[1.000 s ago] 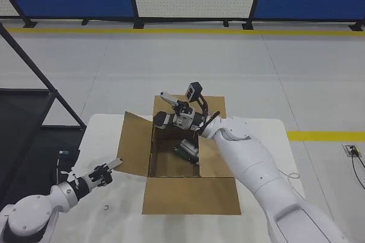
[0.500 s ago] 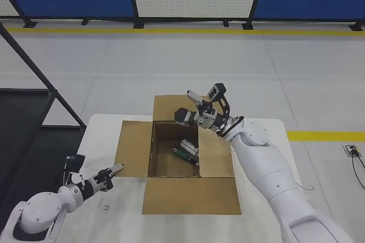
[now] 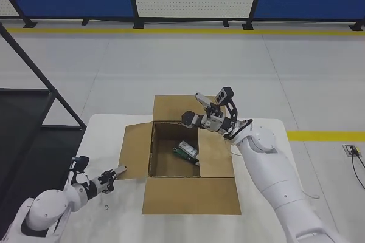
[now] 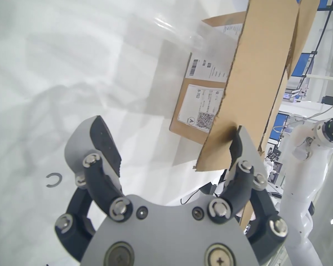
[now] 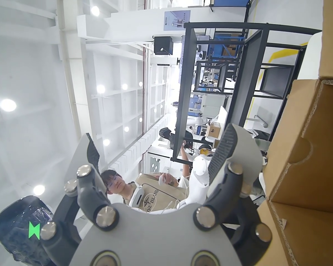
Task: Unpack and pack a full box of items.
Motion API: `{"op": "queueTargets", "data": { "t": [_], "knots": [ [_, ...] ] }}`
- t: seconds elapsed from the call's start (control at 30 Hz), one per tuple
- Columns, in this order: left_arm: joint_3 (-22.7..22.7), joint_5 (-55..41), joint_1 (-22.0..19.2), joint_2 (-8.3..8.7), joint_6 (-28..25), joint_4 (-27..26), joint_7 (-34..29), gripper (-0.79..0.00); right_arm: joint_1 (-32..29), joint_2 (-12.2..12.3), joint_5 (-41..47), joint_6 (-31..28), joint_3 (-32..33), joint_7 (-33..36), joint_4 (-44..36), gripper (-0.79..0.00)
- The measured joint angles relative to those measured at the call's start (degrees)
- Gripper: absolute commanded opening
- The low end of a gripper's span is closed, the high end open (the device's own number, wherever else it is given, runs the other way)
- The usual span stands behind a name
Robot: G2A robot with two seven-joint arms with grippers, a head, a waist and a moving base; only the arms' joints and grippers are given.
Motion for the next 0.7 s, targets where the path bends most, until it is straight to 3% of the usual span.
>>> {"op": "queueTargets", "data": {
  "t": [0.43,0.7],
  "knots": [
    [0.5,-0.3,0.1,0.13,-0.1,1.2,0.8,0.000,-1.5,0.6,0.0,-0.3,1.0,1.0,-1.5,0.000],
    [-0.7,-0.1,1.2,0.41,-0.3,-0.6,1.4,0.000,-2.6,0.9,-0.2,-0.2,1.3,0.8,-2.7,0.000]
  ]
}}
